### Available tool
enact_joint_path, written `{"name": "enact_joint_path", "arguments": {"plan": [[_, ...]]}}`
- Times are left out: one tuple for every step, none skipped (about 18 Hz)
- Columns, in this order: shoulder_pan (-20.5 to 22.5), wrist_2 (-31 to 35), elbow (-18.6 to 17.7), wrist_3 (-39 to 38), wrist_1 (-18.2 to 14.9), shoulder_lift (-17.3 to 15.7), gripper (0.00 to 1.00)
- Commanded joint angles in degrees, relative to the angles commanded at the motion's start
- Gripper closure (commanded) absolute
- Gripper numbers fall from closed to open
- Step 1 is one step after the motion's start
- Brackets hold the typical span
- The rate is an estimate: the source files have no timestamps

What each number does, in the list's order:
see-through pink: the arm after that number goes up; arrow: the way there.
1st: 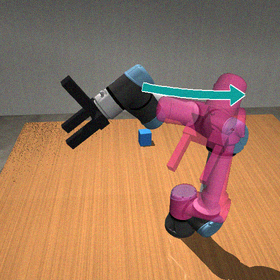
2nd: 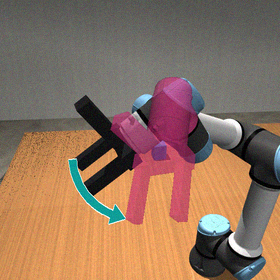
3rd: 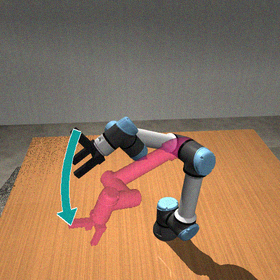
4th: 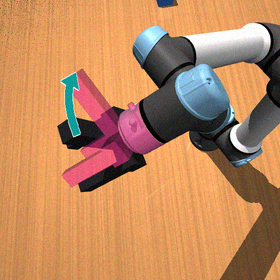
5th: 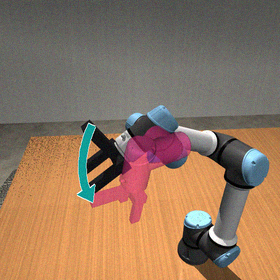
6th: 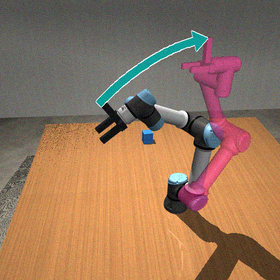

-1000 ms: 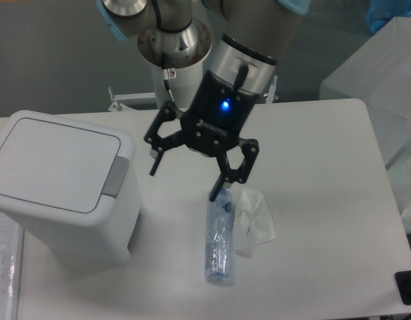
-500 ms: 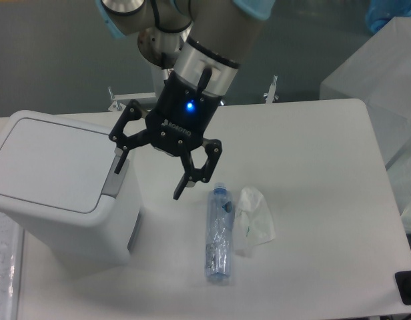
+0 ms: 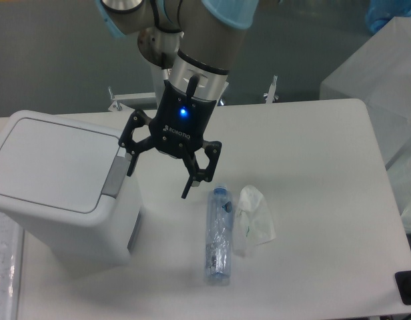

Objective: Open the trash can
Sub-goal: 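Lower the gripper fingers onto the grey lid tab and press it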

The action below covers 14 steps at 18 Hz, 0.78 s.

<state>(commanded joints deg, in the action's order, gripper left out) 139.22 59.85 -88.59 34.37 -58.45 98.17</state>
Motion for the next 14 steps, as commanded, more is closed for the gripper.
{"name": "enact_joint_path", "arguments": {"plan": [[0.00, 0.00, 0.00, 0.00, 0.00, 0.17, 0.00], [0.00, 0.00, 0.00, 0.00, 0.00, 0.26, 0.00], [-0.09, 0.00, 0.00, -0.09, 0.00, 0.35, 0.00], [-0.09, 0.00, -0.09, -0.09, 0.00, 0.44, 0.00], [-0.09, 0.00, -0.17, -0.17, 0.00, 0.53, 0.00], [-0.26, 0.00, -0.26, -0.26, 0.00, 0.53, 0.00], [-0.79, 0.00, -0.35, -0.35, -0.09, 0.61, 0.00], [-1.23, 0.00, -0.44, -0.53, -0.17, 0.70, 0.00], [-1.49, 0.00, -0.44, -0.44, -0.17, 0.79, 0.00], [-1.76, 0.00, -0.44, -0.70, -0.26, 1.05, 0.00], [-2.37, -0.09, -0.44, -0.70, -0.26, 1.14, 0.00], [-2.63, 0.00, -0.44, -0.79, -0.26, 1.14, 0.00], [-2.64, 0.00, -0.44, -0.79, -0.26, 1.23, 0.00], [-2.64, 0.00, -0.44, -0.79, -0.26, 1.23, 0.00]]}}
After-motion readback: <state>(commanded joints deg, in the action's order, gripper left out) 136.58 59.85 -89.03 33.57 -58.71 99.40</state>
